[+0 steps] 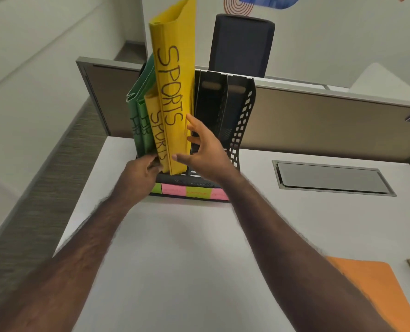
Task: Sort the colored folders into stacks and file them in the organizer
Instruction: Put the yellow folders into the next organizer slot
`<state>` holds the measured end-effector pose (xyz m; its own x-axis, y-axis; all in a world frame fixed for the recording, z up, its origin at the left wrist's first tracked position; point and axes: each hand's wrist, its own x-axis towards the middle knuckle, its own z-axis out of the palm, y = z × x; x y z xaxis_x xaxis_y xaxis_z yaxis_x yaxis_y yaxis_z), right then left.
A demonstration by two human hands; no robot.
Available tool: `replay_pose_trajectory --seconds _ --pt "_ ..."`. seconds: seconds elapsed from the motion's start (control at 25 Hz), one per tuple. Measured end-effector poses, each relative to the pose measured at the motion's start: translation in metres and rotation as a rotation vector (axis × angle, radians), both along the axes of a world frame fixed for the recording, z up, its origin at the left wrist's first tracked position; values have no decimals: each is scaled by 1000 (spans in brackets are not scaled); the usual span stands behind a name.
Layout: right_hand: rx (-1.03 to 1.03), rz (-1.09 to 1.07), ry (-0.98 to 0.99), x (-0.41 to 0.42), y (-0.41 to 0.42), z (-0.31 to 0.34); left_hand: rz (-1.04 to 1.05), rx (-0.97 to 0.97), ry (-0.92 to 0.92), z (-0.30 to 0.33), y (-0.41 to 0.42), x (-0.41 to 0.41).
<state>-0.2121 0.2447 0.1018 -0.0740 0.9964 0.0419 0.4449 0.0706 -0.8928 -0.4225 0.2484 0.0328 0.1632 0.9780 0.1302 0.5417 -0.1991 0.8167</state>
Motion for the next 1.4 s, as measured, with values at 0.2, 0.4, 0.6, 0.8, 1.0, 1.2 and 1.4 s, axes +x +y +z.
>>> replay_pose_trajectory --seconds 0.2,0.4,0.6,0.8,1.0,1.2,1.4 --pt "4 -99 -187 -12 -1 -29 52 77 70 3 -2 8" --pt "43 -160 -307 -20 -6 -48 99 148 149 -1 -5 9" --pt "88 -214 -376 -21 -8 -60 101 146 233 1 -1 12" --pt "-7 -214 -505 -23 -16 -70 109 150 224 0 -6 12" --pt "-8 -231 -465 -26 -18 -68 129 145 176 -2 -4 12" --pt "45 -313 -335 -22 -28 -73 192 194 66 -6 -13 10" --pt "57 -341 -276 -18 -36 -72 250 167 -26 -9 -43 14"
